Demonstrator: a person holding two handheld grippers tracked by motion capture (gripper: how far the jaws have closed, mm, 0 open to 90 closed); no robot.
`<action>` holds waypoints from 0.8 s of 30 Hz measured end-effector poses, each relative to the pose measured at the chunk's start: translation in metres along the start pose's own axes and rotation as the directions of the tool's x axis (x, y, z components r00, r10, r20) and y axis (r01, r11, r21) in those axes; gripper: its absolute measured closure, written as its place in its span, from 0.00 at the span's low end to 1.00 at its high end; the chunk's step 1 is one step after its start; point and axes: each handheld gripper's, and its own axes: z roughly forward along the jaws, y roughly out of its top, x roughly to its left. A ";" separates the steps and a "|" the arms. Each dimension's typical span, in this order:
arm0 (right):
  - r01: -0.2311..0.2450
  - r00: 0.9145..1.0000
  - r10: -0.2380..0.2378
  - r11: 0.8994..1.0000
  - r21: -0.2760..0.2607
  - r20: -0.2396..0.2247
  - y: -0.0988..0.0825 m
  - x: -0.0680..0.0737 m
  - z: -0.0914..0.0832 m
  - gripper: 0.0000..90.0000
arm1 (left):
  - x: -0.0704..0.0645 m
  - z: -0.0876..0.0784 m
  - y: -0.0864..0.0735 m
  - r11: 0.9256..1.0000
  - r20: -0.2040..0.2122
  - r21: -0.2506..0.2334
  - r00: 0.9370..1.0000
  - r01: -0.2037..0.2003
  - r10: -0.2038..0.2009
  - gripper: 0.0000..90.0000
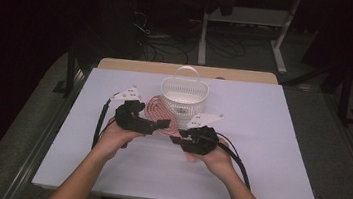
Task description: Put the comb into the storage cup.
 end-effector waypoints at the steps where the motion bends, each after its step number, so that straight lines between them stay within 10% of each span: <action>1: 0.002 1.000 -0.002 1.000 -0.001 0.003 0.000 0.000 0.000 0.76 | 0.000 0.000 0.000 1.000 0.001 -0.002 1.000 0.002 -0.002 0.21; 24: 0.029 0.999 -0.029 1.000 -0.001 0.034 0.000 0.003 0.003 0.76 | 0.002 -0.001 0.000 0.997 0.000 -0.004 0.997 0.080 -0.080 0.50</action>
